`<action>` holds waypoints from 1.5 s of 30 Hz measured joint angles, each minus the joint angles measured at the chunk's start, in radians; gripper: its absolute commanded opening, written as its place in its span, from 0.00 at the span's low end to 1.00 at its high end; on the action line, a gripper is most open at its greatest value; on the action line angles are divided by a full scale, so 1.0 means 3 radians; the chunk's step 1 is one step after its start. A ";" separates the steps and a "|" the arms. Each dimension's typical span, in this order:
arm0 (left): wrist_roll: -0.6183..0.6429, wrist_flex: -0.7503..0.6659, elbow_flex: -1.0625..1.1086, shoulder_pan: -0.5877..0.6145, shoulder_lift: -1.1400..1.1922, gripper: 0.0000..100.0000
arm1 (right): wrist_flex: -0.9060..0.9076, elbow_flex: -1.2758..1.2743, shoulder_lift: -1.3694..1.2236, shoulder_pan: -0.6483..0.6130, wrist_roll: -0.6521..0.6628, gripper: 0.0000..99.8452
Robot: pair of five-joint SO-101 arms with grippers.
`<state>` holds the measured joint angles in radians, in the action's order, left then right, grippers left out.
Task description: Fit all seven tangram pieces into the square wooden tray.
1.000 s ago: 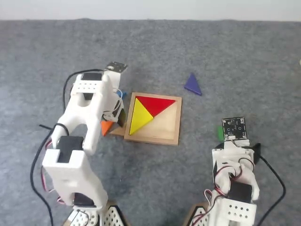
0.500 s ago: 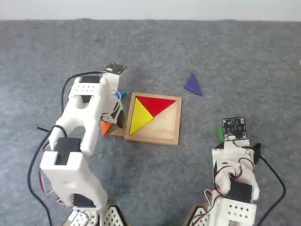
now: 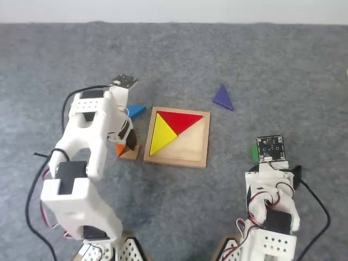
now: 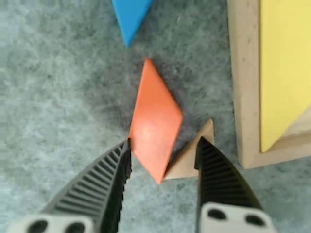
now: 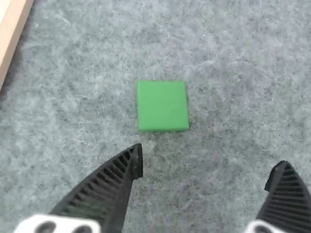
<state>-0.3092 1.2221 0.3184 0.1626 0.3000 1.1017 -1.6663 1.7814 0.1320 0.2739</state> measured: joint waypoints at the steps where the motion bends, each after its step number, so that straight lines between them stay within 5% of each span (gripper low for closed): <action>1: 0.0005 -0.0077 0.0041 0.0041 0.0056 0.20 | 0.0000 0.0000 0.0000 0.0000 0.0000 0.39; 13: -0.0481 -0.0225 -0.0056 0.0066 0.0061 0.16 | 0.0000 0.0000 0.0000 0.0005 0.0000 0.39; 18: -0.0593 -0.0225 -0.0056 0.0066 0.0061 0.01 | 0.0000 0.0000 0.0000 0.0005 0.0000 0.39; 23: -0.0588 -0.0210 -0.0056 0.0066 0.0061 0.01 | 0.0000 0.0000 0.0000 0.0005 0.0000 0.39; 36: 0.1146 0.0046 -0.0245 0.0097 0.0072 0.01 | 0.0000 0.0000 0.0000 0.0005 0.0000 0.39; 45: 0.1488 0.0425 -0.0844 -0.0353 0.0072 0.01 | 0.0000 0.0000 0.0000 0.0005 0.0000 0.39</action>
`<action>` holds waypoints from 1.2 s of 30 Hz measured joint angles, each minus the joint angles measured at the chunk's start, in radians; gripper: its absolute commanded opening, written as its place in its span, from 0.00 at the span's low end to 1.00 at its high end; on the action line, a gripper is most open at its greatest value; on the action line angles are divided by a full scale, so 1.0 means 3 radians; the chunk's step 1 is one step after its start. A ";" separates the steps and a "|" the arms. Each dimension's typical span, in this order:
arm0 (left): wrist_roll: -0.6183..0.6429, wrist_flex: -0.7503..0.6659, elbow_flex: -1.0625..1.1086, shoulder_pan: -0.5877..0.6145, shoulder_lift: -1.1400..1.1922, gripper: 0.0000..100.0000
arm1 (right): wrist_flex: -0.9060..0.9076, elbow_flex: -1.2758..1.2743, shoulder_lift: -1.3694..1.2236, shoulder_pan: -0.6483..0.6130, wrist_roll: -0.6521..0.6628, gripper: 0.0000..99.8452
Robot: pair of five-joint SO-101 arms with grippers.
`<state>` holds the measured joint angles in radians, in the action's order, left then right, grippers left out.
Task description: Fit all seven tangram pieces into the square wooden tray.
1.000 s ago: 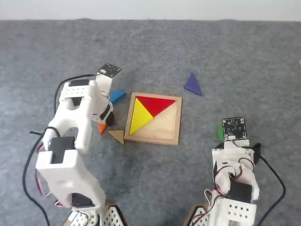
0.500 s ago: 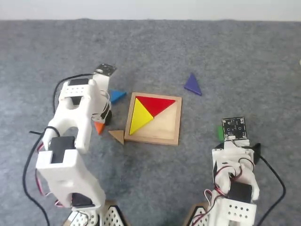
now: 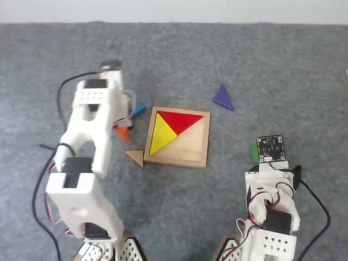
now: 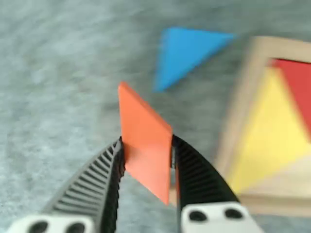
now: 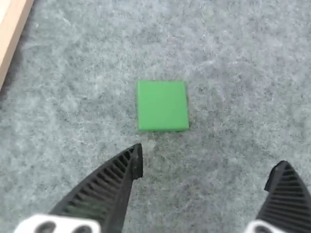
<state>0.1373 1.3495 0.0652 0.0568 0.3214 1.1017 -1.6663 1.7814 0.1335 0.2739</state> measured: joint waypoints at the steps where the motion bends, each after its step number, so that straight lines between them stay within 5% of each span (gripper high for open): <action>1: 0.0036 0.0061 -0.0102 -0.0128 0.0000 0.01 | 0.0000 0.0000 0.0000 0.0000 0.0000 0.39; 10: 0.0292 0.0138 -0.0445 -0.1325 0.0000 0.01 | 0.0000 0.0000 0.0000 0.0123 0.0000 0.39; 16: 0.0440 -0.0020 -0.0445 -0.1744 0.0000 0.01 | 0.0000 0.0000 0.0000 0.0307 0.0000 0.39; 26: 0.0522 -0.0056 -0.0823 -0.1862 0.0813 0.01 | 0.0000 0.0000 0.0000 0.0307 0.0000 0.39; 36: 0.0522 0.0517 -0.1877 -0.1800 0.1468 0.01 | 0.0000 0.0000 0.0000 0.0307 0.0000 0.39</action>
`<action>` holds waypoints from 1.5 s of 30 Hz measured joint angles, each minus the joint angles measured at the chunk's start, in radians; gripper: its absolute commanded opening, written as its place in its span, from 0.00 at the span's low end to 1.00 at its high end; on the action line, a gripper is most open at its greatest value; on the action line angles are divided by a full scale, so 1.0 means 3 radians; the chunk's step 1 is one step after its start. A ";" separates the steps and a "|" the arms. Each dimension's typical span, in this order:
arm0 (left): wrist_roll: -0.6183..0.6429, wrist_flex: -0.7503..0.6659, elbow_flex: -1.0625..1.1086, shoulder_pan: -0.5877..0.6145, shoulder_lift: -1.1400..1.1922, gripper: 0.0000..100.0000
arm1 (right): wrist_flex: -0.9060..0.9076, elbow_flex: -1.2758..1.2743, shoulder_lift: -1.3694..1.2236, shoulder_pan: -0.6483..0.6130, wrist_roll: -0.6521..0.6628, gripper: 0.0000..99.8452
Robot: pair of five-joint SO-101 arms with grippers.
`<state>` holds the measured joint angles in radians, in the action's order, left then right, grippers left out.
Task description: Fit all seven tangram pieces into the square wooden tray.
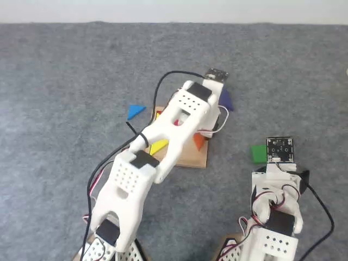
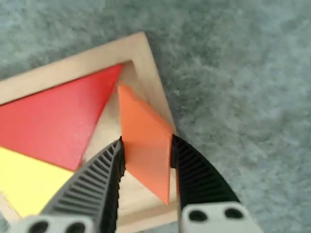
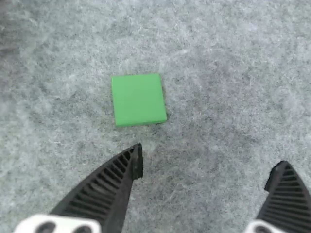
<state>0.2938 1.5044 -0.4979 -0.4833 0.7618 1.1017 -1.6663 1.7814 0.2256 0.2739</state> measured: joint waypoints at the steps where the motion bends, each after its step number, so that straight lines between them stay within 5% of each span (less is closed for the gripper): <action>1: 0.0000 0.0041 -0.0087 0.0026 0.0056 0.01 | 0.0000 0.0000 0.0000 0.0000 0.0000 0.39; 17: -0.0184 0.0419 -0.0864 0.0138 0.0532 0.01 | 0.0000 0.0000 0.0000 0.0000 0.0000 0.39; 26: -0.0701 0.0690 -0.0793 0.0174 0.0184 0.01 | 0.0000 0.0000 0.0000 0.0000 0.0000 0.39; 33: -0.0869 0.0696 0.0056 0.0440 -0.0706 0.01 | 0.0000 0.0000 0.0000 0.0000 0.0000 0.39; 38: -0.1181 0.0609 0.1084 0.1100 -0.1325 0.01 | 0.0000 0.0000 0.0000 0.0000 0.0000 0.39; 45: -0.1811 -0.0082 0.2603 0.1882 -0.1954 0.02 | 0.0000 0.0000 0.0000 0.0000 0.0000 0.39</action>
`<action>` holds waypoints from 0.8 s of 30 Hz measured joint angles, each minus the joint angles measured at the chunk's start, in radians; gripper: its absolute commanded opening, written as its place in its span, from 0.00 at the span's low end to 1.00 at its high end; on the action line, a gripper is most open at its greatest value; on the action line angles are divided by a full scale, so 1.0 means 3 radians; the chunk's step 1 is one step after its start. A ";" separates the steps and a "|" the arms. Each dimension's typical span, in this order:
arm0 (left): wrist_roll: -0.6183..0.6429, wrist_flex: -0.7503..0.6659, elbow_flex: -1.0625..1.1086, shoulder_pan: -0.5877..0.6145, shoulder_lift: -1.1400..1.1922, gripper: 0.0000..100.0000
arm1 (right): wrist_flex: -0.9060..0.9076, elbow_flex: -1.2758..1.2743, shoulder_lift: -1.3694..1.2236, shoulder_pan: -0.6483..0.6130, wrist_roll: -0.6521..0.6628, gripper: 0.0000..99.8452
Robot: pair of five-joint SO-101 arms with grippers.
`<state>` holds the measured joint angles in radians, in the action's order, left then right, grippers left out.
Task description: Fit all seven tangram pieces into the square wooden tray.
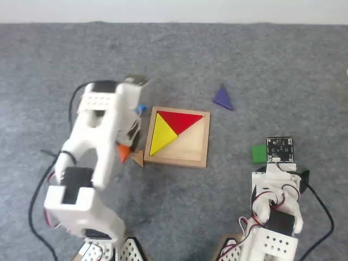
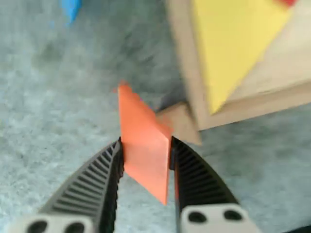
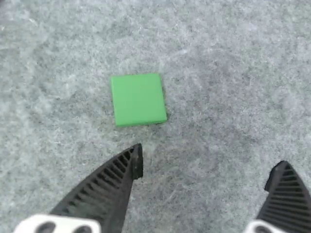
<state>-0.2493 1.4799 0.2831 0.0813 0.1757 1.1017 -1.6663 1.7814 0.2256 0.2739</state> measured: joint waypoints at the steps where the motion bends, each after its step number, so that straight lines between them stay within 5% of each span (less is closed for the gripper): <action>1: -0.0072 -0.0097 0.0107 0.0082 -0.0036 0.03 | 0.0000 0.0000 0.0000 0.0000 0.0000 0.39; 7: -0.0419 -0.0353 0.0184 0.0399 -0.0046 0.22 | 0.0000 0.0000 0.0000 0.0000 0.0000 0.39; 24: -0.0583 -0.0425 -0.0389 0.0885 0.0430 0.19 | 0.0000 0.0000 0.0000 0.0000 0.0000 0.39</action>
<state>-0.4242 1.3525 0.1665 0.3468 0.3046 1.1017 -1.6663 1.7814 0.2256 0.2739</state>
